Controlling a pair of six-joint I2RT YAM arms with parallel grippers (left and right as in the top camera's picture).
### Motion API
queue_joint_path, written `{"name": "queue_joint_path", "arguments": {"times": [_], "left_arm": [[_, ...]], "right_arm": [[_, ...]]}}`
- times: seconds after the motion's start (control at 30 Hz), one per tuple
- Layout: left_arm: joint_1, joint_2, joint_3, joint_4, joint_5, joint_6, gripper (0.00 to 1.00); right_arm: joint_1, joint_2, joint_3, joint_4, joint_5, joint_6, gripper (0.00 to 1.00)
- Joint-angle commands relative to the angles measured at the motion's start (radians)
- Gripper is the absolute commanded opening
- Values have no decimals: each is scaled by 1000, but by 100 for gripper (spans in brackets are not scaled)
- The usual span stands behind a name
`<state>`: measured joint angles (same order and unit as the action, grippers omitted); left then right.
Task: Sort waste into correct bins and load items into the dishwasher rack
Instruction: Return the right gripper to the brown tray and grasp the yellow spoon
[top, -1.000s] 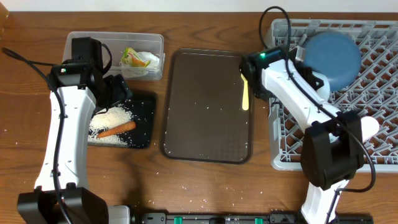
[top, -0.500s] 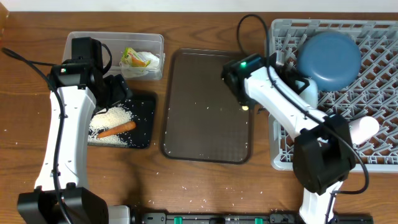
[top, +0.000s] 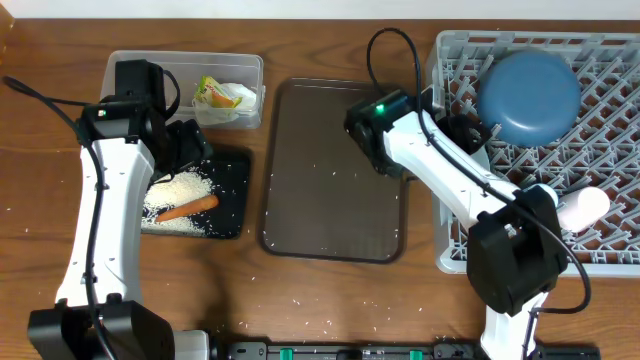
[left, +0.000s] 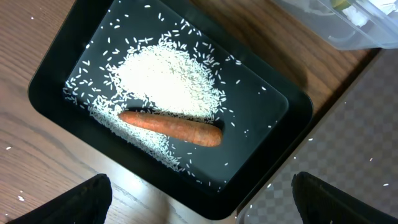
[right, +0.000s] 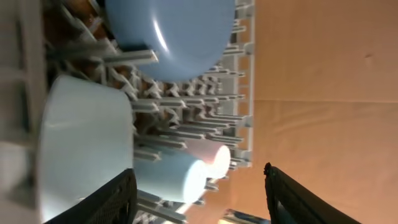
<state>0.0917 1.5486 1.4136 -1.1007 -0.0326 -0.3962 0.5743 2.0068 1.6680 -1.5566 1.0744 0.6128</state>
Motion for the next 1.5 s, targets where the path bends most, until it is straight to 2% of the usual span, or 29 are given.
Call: {"name": "queue_joint_path", "arguments": {"times": [0.0, 0.17, 0.3, 0.4, 0.53, 0.93, 1.47], "left_arm": [[5, 3, -5, -5, -5, -6, 95], [5, 3, -5, -5, -5, -6, 95], [5, 3, -5, -5, -5, -6, 95], [5, 3, -5, -5, -5, -6, 95], [5, 3, -5, -5, -5, -6, 95], [5, 3, -5, -5, -5, -6, 95], [5, 3, -5, -5, -5, -6, 95]], "right_arm": [[-10, 3, 138, 14, -148, -36, 64], [-6, 3, 342, 130, -570, -217, 68], [-4, 4, 387, 315, -832, -289, 60], [-6, 25, 371, 408, -835, -276, 55], [-16, 90, 364, 452, -836, -235, 43], [-75, 331, 365, 425, -765, -109, 44], [-143, 364, 304, 474, -817, -105, 38]]}}
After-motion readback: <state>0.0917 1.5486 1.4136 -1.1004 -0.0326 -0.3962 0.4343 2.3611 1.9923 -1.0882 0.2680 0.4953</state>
